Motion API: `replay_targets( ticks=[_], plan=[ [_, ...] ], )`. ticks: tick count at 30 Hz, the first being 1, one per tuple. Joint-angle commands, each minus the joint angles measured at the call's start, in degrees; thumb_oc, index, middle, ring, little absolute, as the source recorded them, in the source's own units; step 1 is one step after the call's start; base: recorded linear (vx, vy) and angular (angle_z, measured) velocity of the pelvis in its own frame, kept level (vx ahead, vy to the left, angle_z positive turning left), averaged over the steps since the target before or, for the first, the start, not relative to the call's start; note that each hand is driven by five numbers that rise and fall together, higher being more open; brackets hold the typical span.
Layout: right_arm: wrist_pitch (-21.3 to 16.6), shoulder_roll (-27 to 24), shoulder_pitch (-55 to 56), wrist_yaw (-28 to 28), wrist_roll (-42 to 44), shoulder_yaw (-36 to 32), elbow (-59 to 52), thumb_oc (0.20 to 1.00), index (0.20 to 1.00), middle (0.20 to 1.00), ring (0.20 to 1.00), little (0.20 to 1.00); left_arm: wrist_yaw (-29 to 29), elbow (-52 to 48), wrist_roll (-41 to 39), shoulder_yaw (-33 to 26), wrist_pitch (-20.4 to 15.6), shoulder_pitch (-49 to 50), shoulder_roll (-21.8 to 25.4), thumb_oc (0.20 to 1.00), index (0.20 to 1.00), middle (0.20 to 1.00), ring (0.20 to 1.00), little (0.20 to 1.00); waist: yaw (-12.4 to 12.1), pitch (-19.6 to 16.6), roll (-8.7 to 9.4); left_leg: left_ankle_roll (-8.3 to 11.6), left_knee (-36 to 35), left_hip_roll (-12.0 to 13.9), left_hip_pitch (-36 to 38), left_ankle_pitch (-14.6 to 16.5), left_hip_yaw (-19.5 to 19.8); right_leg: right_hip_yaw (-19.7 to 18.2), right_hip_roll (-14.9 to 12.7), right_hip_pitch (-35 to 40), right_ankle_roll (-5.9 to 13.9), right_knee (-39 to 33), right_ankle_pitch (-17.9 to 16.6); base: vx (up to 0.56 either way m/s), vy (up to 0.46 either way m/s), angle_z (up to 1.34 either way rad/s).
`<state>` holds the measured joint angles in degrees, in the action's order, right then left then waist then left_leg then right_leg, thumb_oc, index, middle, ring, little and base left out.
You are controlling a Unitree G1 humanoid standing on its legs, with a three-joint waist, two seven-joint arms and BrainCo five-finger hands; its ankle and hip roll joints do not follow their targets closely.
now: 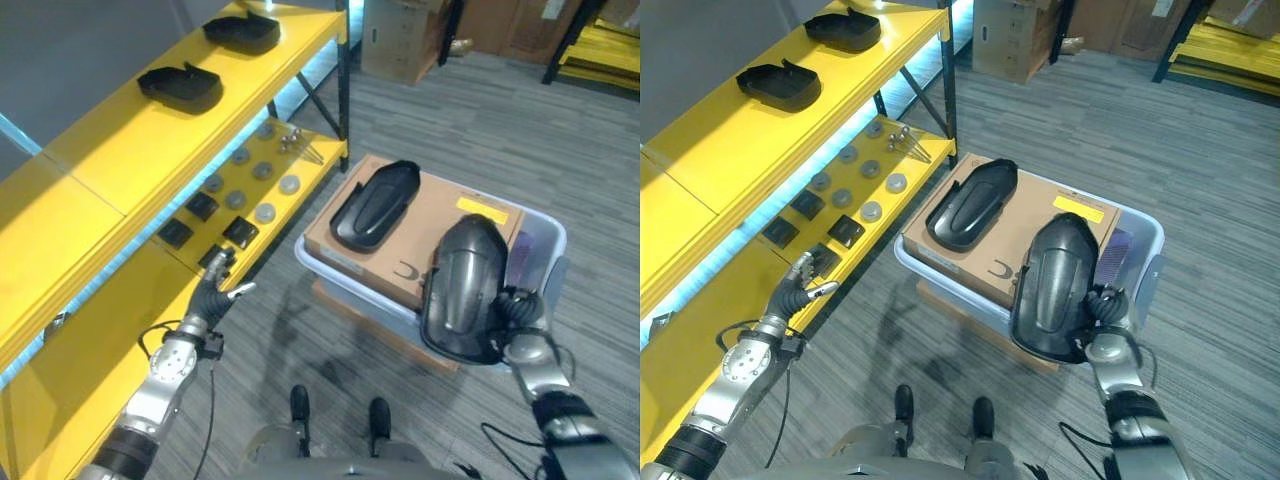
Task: Move parts from the plastic box to the shelf.
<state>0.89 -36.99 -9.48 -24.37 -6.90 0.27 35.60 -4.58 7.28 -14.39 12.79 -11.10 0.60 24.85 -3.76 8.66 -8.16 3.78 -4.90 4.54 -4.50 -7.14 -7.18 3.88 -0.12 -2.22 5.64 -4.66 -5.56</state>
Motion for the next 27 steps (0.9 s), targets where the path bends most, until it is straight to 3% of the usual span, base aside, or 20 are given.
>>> replay_targets(
  ticks=[1, 6, 10, 16, 27],
  plan=[
    [-3.33, -6.30, -2.10, -2.87, -7.96, -5.24, -3.27, 0.200, 0.200, 0.200, 0.200, 0.200, 1.40, -1.29, 0.39, 0.19, -2.69, -4.50, 1.86, 1.000, 1.000, 1.000, 1.000, 1.000, 0.18, -3.51, 3.68, 2.92, 1.97, 0.43, 9.12, 13.81, -4.76, 0.48, -1.16, 2.28, 7.27, 4.00, 11.29, 0.00, 0.000, 0.00],
    [-4.11, -10.24, -0.60, -1.82, -12.87, -7.35, -10.87, 0.200, 0.200, 0.200, 0.200, 0.200, 3.89, -2.01, -1.30, 1.24, -2.85, -7.13, 4.00, 1.000, 1.000, 1.000, 1.000, 1.000, 1.20, -4.29, 4.62, 3.10, 1.63, 0.75, 10.86, 14.18, -5.80, -0.26, -0.84, 3.15, 7.30, 4.32, 11.60, 0.01, 0.016, -0.09],
    [-5.45, -12.65, 0.02, -3.38, -19.62, -10.59, -24.33, 0.200, 0.200, 0.200, 0.200, 0.200, 4.83, -1.95, -3.12, 3.74, -2.17, -10.51, 3.19, 1.000, 1.000, 1.000, 1.000, 1.000, 2.77, -5.54, 6.51, 3.03, 1.66, 1.54, 12.94, 14.59, -8.70, -2.65, 0.21, 3.55, 7.47, 4.59, 11.53, 0.00, -0.001, -0.41],
    [-6.56, -9.48, 2.27, -6.98, -26.98, -14.16, -41.21, 0.200, 0.200, 0.200, 0.200, 0.200, 3.41, 2.41, -2.86, 9.57, -0.13, -15.57, -1.81, 1.000, 1.000, 1.000, 1.000, 1.000, 5.02, -6.92, 7.89, 3.05, 2.04, 2.73, 16.13, 15.39, -12.49, -5.50, 1.61, 3.94, 7.71, 4.67, 11.43, 0.02, -0.011, -0.48],
    [-9.49, -1.05, 1.85, -6.52, -26.76, -1.79, -49.10, 0.200, 0.200, 0.200, 0.200, 0.200, 0.00, 16.13, -3.32, 19.97, 1.17, -26.96, -11.18, 1.000, 1.000, 1.000, 1.000, 1.000, 7.48, -8.86, 6.55, 3.30, 2.09, 3.36, 20.24, 16.09, -15.46, -8.07, 2.89, 5.54, 7.42, 4.85, 11.59, 0.03, 0.007, -0.21]
  ],
)
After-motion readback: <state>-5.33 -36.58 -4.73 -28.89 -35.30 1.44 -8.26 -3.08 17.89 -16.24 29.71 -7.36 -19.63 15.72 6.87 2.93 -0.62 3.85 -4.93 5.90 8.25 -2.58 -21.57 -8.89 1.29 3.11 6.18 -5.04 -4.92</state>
